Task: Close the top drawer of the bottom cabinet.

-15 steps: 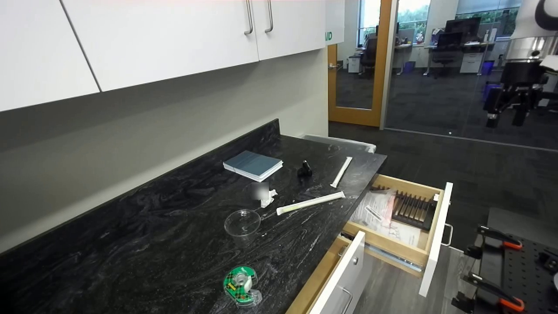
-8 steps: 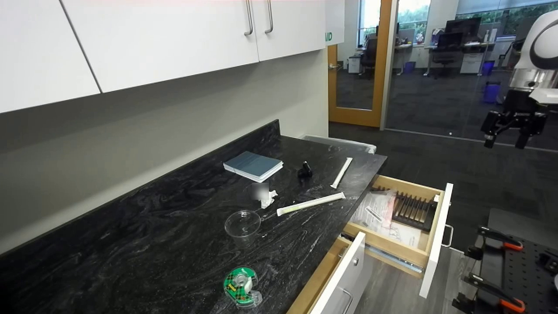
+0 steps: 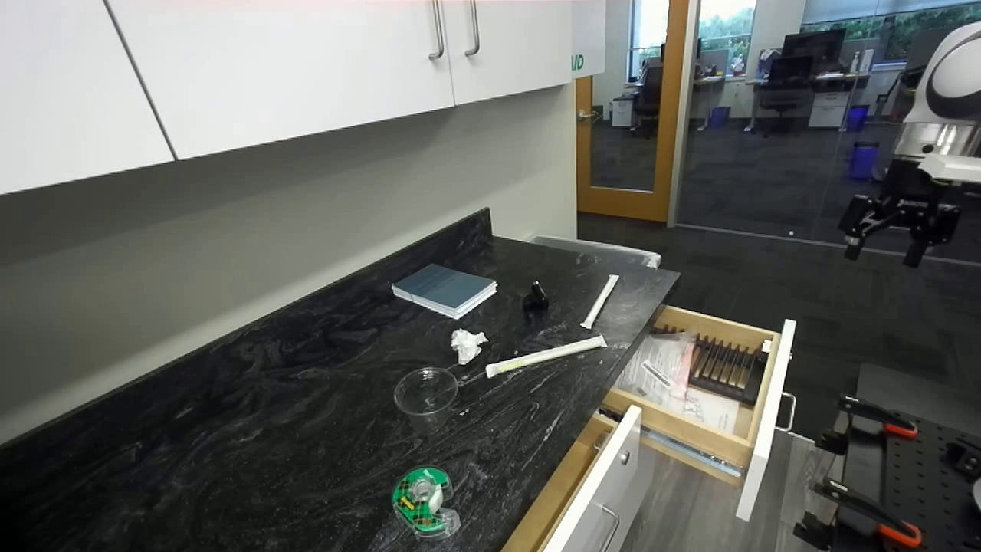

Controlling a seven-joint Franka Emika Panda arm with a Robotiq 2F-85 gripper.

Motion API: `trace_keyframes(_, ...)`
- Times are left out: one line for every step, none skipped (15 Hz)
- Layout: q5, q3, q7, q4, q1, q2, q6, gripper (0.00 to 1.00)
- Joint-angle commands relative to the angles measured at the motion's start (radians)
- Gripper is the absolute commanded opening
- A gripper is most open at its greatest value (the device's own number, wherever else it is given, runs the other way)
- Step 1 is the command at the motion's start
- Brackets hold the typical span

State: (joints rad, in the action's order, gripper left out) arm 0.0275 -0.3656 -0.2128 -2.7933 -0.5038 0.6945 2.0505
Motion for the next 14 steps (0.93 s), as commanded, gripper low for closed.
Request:
trace_keyframes(-0.130,-0.029,-0.045,0.001,0.002,-0.135,0.067,1.00)
trace_keyframes(-0.165,-0.033,-0.044,0.001,0.006,-0.166,0.109,1.00)
trace_keyframes(-0.193,-0.028,-0.050,0.001,0.008,-0.198,0.153,1.00)
trace_keyframes(-0.214,-0.021,-0.053,0.000,0.011,-0.232,0.193,1.00)
trace_keyframes(-0.227,-0.009,-0.065,0.000,0.014,-0.270,0.238,1.00)
trace_keyframes(-0.230,0.006,-0.083,0.000,0.018,-0.305,0.275,1.00)
trace_keyframes(-0.236,0.018,-0.094,0.000,0.028,-0.341,0.306,1.00)
trace_keyframes(-0.244,0.032,-0.110,-0.001,0.043,-0.379,0.343,1.00)
trace_keyframes(-0.268,0.036,-0.112,-0.001,0.065,-0.416,0.380,1.00)
trace_keyframes(-0.311,0.031,-0.100,-0.001,0.090,-0.449,0.404,1.00)
trace_keyframes(-0.388,0.008,-0.070,-0.001,0.116,-0.473,0.409,1.00)
trace_keyframes(-0.468,-0.012,-0.035,-0.002,0.137,-0.493,0.415,1.00)
trace_keyframes(-0.568,-0.044,0.015,-0.001,0.148,-0.505,0.401,1.00)
trace_keyframes(-0.648,-0.068,0.069,-0.001,0.148,-0.524,0.397,1.00)
